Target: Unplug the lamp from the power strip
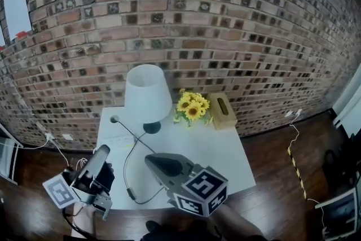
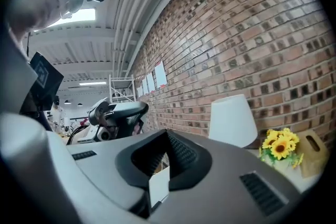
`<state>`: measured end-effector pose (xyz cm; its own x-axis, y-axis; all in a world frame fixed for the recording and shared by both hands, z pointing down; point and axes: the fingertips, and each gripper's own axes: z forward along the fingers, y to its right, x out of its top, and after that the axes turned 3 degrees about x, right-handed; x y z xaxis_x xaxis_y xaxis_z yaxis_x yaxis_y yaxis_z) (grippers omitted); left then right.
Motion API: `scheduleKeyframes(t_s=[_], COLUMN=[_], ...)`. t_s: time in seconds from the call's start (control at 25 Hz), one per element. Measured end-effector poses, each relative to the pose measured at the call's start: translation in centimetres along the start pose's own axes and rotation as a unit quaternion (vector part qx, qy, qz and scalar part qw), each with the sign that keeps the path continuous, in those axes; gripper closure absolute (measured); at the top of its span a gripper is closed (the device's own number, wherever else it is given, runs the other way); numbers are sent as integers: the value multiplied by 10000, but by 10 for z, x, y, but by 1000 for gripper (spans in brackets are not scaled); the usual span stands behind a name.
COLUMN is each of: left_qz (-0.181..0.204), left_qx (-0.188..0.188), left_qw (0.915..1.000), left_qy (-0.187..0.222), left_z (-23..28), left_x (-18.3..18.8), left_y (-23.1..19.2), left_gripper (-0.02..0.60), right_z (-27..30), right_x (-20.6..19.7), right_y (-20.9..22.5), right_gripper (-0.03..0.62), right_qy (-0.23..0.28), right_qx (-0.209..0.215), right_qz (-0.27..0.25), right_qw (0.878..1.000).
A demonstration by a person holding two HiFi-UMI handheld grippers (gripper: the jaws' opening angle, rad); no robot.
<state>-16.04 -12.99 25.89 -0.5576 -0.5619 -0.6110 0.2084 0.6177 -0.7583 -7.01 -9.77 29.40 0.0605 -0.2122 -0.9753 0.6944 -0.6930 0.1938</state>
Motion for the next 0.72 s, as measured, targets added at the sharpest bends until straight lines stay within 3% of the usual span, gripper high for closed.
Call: scheduleKeyframes(t_s=[0.08, 0.16, 0.36, 0.48, 0.6, 0.72], left_qz=[18, 299, 580, 1018, 1084, 1479], left_qx=[-128, -87, -225, -30, -111, -144], left_qw=[9999, 9991, 9946, 9890, 9857, 9776], left_qy=[-49, -280, -835, -1072, -1286, -1491], left_z=[21, 43, 105, 129, 158, 188], left_x=[-11, -32, -94, -127, -161, -193], left_y=[15, 25, 55, 60, 79, 100], left_gripper=[561, 561, 561, 561, 561, 560], right_z=[-22, -47, -120, -168, -213, -258], right_x=[2, 3, -4, -10, -8, -7], right_y=[16, 31, 70, 91, 115, 134], right_gripper=[591, 591, 591, 591, 592, 591], right_qy=[50, 96, 188, 204, 308, 417], right_qx=[-111, -217, -557, -744, -991, -1190], right_qz=[35, 54, 286, 343, 363, 407], right_qw=[9999, 9997, 9979, 9964, 9939, 9912])
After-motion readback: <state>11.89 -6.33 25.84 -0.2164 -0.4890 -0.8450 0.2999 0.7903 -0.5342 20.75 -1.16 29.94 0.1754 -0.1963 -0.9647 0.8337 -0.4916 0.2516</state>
